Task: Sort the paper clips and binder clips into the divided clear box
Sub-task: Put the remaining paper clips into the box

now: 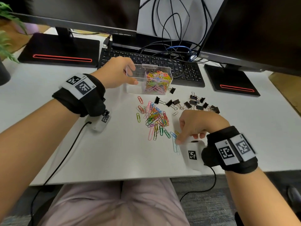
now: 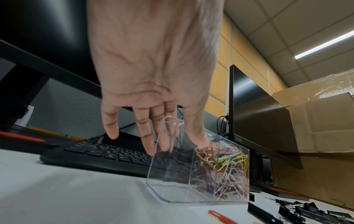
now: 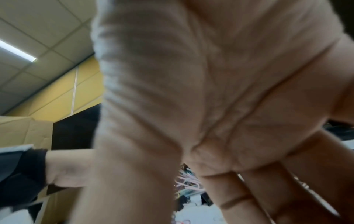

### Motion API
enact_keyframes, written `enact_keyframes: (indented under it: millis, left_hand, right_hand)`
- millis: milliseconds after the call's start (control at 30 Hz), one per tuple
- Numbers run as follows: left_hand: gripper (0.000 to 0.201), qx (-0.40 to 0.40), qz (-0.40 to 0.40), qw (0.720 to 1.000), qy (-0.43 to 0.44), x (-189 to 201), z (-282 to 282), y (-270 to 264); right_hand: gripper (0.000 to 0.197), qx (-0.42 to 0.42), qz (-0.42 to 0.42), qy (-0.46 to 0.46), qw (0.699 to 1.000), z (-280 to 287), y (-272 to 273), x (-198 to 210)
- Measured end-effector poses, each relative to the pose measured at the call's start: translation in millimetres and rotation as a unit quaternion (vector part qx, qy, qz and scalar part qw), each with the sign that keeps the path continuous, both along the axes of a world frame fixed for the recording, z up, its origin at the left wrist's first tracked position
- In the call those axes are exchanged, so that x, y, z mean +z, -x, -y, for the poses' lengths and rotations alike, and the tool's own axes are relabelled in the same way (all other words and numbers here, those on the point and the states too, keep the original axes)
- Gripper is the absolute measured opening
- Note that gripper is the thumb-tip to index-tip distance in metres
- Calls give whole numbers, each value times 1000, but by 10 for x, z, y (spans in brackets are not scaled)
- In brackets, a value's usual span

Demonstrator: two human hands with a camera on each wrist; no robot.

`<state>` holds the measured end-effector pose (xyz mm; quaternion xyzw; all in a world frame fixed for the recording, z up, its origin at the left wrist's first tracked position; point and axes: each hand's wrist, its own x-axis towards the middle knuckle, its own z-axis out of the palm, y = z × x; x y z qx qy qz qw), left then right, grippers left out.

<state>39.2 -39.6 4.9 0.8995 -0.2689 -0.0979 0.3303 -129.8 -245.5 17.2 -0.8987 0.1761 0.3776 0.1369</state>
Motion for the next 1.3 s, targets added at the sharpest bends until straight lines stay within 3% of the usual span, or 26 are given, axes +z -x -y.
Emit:
enact_keyframes:
  millis: [133,267,433,533,700,900,1033,1133,1233,1300]
  left_hand:
    - [46,3,4,1000,-5,2,-1,-1]
    - [46,6,0,1000,-8,-1,-2,-9]
    - [45,8,-2,1000,-7,-1,1,-7]
    - [45,8,-4,1000,-5,1,-1,-7]
    - [45,6,-5,1000,-3,8,4,6]
    - [46,7,-4,1000,-5,18,-2,10]
    - [46,5,-7,1000,-6,16,-10,1]
    - [46,2,-7,1000,-6,18,1,-4]
    - [46,1,-5,1000,-1,8,5,-12]
    - [46,3,-6,1000,1,0,-1,-14]
  right_hand:
    - [42,7,-13,1,1000,-47,-30,-11]
    - [42,-16,45,-55,997,-51,-143,-27]
    - [17,-55,153,-86,983,13,-241,-51]
    - [8,-56,145,-49,987,103,-197,-17]
    - [23,-6,28,-4,1000,57,-124,3]
    - [22,-37,136,-74,987,-65,-293,-60]
    - [19,-44,204,-13,978,-48,-348,-71]
    - [10,-15,196,62,978,-64,-327,-88]
    - [2,22,194,47,980,-159,-335,-96]
    - [27,48,196,29,979,-253,-356,-85]
